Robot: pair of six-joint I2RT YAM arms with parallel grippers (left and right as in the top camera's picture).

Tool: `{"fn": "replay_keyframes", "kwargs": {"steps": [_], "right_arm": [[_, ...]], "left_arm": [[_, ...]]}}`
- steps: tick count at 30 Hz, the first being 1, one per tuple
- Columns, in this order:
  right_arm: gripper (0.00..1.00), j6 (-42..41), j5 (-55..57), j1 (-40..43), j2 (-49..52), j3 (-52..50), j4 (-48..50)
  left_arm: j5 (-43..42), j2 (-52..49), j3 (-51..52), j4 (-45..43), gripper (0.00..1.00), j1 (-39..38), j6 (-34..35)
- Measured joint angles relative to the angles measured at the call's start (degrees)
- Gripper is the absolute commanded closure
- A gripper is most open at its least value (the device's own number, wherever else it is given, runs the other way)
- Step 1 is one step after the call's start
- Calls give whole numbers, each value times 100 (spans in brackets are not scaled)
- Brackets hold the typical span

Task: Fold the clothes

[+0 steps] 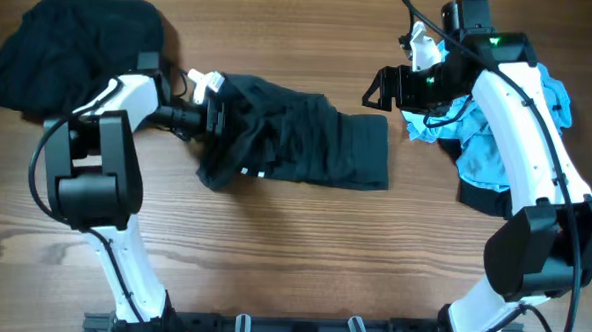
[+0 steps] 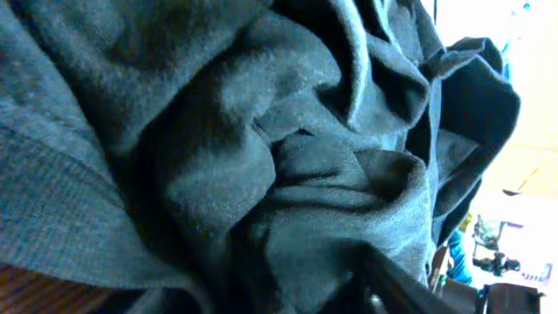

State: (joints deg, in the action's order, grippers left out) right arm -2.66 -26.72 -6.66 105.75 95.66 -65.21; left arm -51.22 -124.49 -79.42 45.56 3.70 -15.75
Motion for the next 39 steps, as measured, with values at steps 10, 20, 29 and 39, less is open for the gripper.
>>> {"fn": "replay_keyframes", "kwargs": {"steps": [10, 20, 29, 39], "right_arm": [[13, 0, -2, 0, 0, 0, 4], [13, -2, -2, 0, 0, 0, -66], [14, -7, -4, 0, 0, 0, -164], [13, -9, -2, 0, 0, 0, -219]], "left_arm": [[-33, 44, 22, 503, 96, 284, 299], [920, 2175, -15, 905, 96, 505, 846], [1696, 2465, -35, 627, 96, -1250, 1058], [3571, 1762, -42, -103, 0, -3364, 1268]]}}
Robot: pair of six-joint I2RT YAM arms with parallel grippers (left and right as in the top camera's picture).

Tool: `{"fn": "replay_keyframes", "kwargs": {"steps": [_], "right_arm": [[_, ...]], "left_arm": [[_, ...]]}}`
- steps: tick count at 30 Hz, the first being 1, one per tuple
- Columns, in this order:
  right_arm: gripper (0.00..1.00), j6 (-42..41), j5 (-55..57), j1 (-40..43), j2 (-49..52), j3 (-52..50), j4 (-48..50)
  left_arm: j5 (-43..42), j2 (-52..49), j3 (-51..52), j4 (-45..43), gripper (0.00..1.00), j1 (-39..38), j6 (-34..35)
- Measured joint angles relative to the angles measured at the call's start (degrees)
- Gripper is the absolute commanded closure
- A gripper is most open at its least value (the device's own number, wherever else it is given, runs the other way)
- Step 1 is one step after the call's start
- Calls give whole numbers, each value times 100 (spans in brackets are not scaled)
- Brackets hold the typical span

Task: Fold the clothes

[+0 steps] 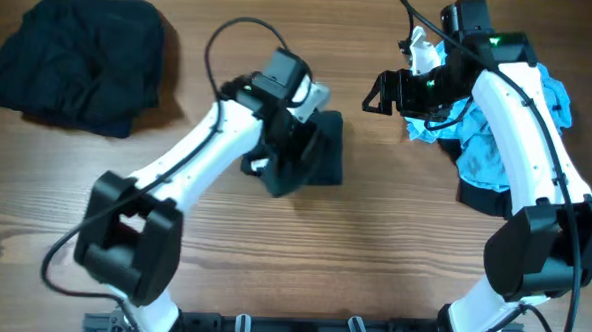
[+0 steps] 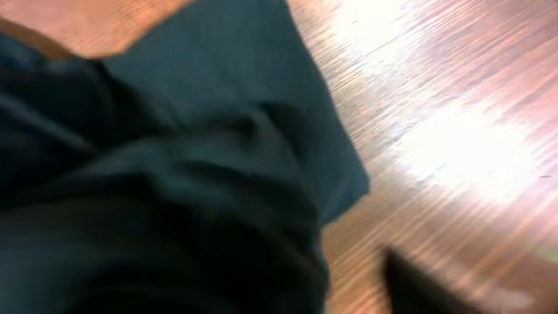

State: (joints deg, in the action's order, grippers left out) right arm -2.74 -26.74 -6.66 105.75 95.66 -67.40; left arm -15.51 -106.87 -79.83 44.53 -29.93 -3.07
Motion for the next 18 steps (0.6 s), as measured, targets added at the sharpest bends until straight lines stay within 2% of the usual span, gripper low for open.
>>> {"fn": "replay_keyframes", "kwargs": {"steps": [7, 15, 18], "right_arm": [[10, -68, -2, 28, 0, 70, 199], [1, -155, -2, 367, -2, 1001, 358], [1, -170, -2, 400, -2, 1093, 407]], "left_arm": [[175, -245, -4, -321, 0, 76, 463], [-68, -232, -63, -647, 0, 151, 857], [-166, -44, -256, -649, 0, 151, 929]]}}
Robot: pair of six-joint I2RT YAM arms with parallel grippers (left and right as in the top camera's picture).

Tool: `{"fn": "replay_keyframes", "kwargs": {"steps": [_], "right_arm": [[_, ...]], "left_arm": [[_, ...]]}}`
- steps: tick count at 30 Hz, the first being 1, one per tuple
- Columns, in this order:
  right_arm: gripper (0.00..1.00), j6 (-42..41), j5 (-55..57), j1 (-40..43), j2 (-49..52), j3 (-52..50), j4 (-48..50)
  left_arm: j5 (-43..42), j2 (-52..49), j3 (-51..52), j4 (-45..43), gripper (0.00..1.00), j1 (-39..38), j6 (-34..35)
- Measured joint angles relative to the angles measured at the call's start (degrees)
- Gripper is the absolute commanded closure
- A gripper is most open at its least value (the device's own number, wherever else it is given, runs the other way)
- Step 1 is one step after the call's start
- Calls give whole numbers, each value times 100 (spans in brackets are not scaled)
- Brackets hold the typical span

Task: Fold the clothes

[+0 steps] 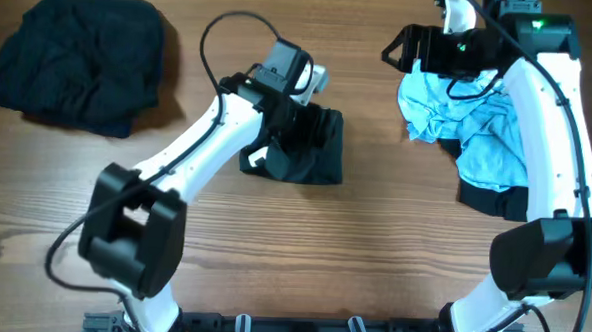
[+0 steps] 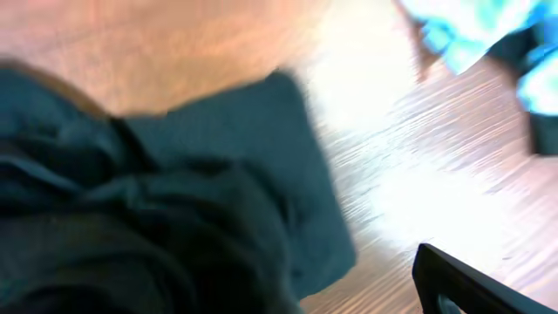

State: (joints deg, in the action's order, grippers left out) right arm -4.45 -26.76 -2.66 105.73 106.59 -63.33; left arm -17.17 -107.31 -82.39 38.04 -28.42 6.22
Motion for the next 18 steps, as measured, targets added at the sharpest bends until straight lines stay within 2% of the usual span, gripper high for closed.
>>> {"fn": "replay_keyframes", "kwargs": {"steps": [6, 11, 18], "right_arm": [[1, -39, 0, -2, 0, 9, 175], [0, -68, -20, -2, 0, 9, 262], [1, 57, -136, -55, 0, 9, 227]], "left_arm": [[-76, 905, -219, -42, 0, 31, 179], [-188, 1545, -227, -208, 0, 457, 774], [-570, 1978, -256, -396, 0, 807, 1123]]}}
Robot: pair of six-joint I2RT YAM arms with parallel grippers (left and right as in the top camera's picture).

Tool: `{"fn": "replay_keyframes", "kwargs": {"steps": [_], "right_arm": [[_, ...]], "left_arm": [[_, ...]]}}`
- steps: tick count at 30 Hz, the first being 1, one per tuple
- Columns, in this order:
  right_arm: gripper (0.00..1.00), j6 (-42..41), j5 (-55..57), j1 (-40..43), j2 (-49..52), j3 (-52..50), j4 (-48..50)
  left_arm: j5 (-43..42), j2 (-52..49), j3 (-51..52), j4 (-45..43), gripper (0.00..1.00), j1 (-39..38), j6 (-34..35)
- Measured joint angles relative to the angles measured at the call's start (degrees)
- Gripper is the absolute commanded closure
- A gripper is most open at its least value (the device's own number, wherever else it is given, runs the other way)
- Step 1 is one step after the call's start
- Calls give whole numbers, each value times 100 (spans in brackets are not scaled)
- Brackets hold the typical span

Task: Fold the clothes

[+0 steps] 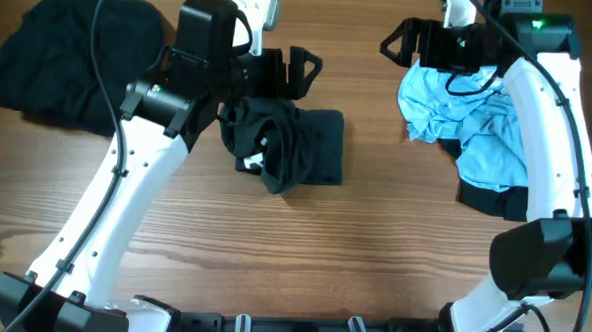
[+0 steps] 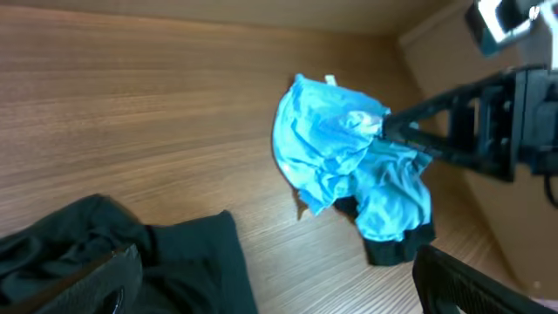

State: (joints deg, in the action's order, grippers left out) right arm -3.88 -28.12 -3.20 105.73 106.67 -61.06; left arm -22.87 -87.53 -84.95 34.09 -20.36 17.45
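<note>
A black garment (image 1: pixel 307 146) lies doubled over at the table's middle, its left part rumpled; the left wrist view shows it low on the left (image 2: pixel 148 262). My left gripper (image 1: pixel 288 74) hangs open above and behind it, with nothing between its fingers (image 2: pixel 279 296). A light blue garment (image 1: pixel 478 124) is heaped at the right, also seen from the left wrist (image 2: pixel 349 166). My right gripper (image 1: pixel 399 42) is at the heap's far left corner, and its fingertips seem to pinch the blue cloth (image 2: pixel 388 131).
A heap of black clothes (image 1: pixel 70 61) sits at the far left corner. A dark garment (image 1: pixel 490 200) lies under the near edge of the blue one. Bare wooden table (image 1: pixel 302 256) runs along the front.
My left gripper was low on the black garment. Now it is lifted, back and clear of it, open. The garment's left part looks looser. The right arm has not moved.
First the black garment lay stretched across the middle with my left gripper at its left end. Then it was doubled into a short bundle under that gripper. The right gripper moved toward the far edge, the blue cloth spreading after it. Now my left gripper is off the bundle.
</note>
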Motion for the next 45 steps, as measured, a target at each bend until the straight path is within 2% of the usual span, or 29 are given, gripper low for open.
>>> {"fn": "replay_keyframes", "kwargs": {"steps": [2, 6, 9, 16, 19, 21, 28, 31, 41, 45], "right_arm": [[1, 280, 31, -181, 0, 0, -61], [1, 1019, 890, -1161, 0, 0, -39], [1, 1434, 1617, -2057, 0, 2, 149], [1, 2284, 3069, -3217, 116, 11, 415], [4, 2527, 3751, -3759, 420, 31, 610], [10, 2634, 4205, -4019, 629, 33, 748], [26, 2798, 5475, -5243, 1676, 33, 1685], [27, 2868, 5630, -5499, 1740, 33, 2006], [26, 3016, 5521, -5484, 2173, 33, 1729], [30, 3014, 5329, -5484, 2173, 33, 1705]], "left_arm": [[-68, 11, 0, -94, 0, 214, 269], [-129, 317, 0, -131, 0, 1397, 859], [-188, 798, 0, -50, 0, 2312, 1016], [-367, 1569, -33, 595, 0, 4245, 1139], [-459, 1569, -35, 999, 0, 4929, 1161], [-494, 1552, -35, 1165, 0, 5200, 1163], [-560, 1547, -35, 1226, 0, 5423, 1161], [-564, 1547, -35, 1226, 0, 5423, 1161], [-575, 1547, -35, 1226, 0, 5423, 1161], [-577, 1506, -35, 1268, 0, 5423, 1161]]}}
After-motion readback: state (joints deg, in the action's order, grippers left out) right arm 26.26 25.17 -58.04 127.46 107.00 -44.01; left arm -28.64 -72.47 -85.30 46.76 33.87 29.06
